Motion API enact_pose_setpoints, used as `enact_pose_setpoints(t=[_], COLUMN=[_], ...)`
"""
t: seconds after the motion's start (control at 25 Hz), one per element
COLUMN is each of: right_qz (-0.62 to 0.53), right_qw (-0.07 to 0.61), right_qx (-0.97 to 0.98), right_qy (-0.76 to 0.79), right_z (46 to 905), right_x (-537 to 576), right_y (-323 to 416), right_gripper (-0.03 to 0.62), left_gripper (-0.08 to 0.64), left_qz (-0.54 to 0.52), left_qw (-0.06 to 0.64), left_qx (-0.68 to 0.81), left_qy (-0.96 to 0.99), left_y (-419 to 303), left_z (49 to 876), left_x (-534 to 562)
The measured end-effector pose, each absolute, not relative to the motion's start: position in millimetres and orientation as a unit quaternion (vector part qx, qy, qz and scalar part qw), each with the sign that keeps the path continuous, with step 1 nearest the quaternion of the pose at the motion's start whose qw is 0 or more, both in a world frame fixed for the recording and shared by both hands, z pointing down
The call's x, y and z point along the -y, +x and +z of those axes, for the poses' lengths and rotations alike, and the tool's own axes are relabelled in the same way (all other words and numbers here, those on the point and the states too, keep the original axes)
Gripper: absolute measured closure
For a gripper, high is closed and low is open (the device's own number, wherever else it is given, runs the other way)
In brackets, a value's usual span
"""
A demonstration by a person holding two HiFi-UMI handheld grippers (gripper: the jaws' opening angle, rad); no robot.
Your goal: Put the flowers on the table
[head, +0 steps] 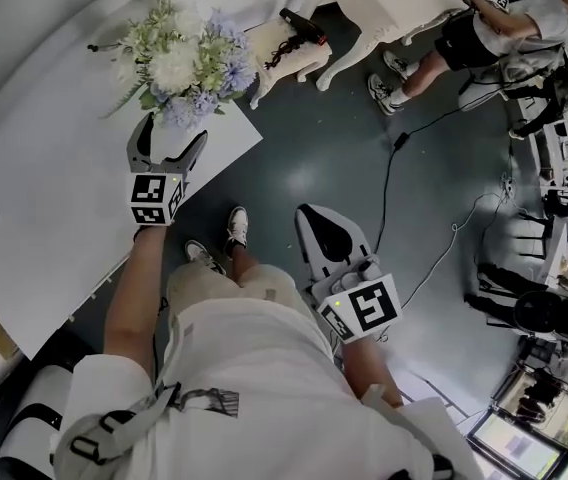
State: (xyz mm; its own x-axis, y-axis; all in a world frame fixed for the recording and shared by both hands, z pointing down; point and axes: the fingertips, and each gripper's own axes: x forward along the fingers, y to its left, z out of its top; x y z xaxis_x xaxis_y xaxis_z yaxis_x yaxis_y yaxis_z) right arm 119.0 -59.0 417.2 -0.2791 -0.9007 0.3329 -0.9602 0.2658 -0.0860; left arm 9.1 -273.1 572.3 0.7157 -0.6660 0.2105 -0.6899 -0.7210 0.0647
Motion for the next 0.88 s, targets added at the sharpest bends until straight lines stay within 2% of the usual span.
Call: enact_pose_setpoints(t=[0.52, 0.72, 0.88], right_qz=[0.124, 0.123, 0.113], right_qw=[0.077, 0.066, 0.054], right_qx=[0.817, 0.828, 0.837], right_qy=[0.558, 0.543, 0.532], right_z=[405, 408, 400], right_x=[78, 84, 90], right_y=[92, 85, 81], right_gripper=[0.581, 0.581, 0.581], left_gripper=[0.106, 0.242, 0.389], left_qz=[0.094, 0.079, 0.065], left_qw=[0.089, 0.084, 0.080], left_qx=[0.409, 0.424, 0.440], left_qy=[0.903, 0.898, 0.892], left_y=[-55, -71, -88], left_z=[550, 532, 512], left_x=[246, 237, 229])
